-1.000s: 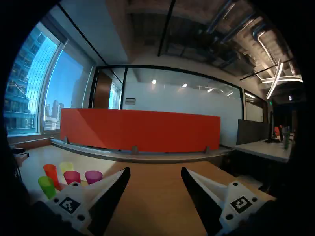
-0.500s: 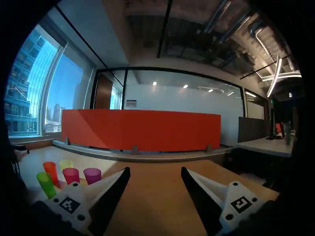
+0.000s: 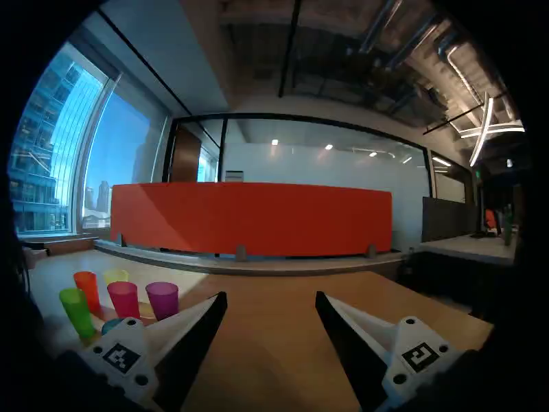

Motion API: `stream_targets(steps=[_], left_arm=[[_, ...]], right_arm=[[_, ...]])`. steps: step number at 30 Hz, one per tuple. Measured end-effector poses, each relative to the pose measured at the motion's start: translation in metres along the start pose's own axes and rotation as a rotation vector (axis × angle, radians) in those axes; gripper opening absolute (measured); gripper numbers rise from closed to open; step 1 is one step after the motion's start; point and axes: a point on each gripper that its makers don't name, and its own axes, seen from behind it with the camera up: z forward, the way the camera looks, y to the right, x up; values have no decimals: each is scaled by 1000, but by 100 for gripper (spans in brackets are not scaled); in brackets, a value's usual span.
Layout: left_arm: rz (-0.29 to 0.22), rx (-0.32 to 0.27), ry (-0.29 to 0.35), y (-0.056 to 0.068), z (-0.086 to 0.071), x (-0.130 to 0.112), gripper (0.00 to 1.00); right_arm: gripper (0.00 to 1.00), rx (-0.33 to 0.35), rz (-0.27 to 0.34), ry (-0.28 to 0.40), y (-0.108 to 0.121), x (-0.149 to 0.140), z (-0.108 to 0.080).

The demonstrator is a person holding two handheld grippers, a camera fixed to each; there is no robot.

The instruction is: Pour water

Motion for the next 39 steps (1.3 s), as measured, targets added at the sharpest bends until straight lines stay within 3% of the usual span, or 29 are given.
stream_targets(steps=[18,39], left_arm=[[0,0,0,0,0,0,84],[0,0,0,0,-1,0,84]], right_arm=[[100,28,67,-19,-2,-21,7],[100,25,32,-32,-2,-25,5]])
